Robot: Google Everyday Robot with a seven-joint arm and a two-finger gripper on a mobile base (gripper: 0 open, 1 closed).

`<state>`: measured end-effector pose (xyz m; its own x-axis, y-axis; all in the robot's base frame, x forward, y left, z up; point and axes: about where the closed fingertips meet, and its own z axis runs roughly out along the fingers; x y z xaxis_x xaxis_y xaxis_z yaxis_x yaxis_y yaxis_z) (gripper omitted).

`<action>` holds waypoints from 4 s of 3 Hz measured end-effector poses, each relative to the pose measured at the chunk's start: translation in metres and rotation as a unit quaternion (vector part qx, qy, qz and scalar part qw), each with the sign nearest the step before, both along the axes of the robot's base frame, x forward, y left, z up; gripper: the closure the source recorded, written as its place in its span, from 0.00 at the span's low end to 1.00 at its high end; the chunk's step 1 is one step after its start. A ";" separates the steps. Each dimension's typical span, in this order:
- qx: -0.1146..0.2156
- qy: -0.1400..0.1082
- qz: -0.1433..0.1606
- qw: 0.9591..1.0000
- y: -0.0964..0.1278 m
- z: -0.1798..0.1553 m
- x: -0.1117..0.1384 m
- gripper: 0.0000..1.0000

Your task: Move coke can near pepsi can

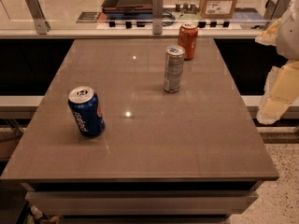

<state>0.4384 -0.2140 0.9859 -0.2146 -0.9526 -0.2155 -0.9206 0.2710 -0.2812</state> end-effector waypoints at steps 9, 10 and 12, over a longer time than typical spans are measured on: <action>0.308 -0.157 -0.159 0.925 -0.031 -0.022 0.207 0.00; 0.323 -0.160 -0.182 0.915 -0.028 -0.031 0.224 0.00; 0.359 -0.177 -0.181 0.898 -0.006 -0.040 0.259 0.00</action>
Offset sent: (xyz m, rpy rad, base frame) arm 0.0271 -0.0163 0.0120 0.0877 -0.0960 -0.0360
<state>0.6973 -0.2196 0.9455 -0.2800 -0.4220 -0.8623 -0.6223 0.7637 -0.1717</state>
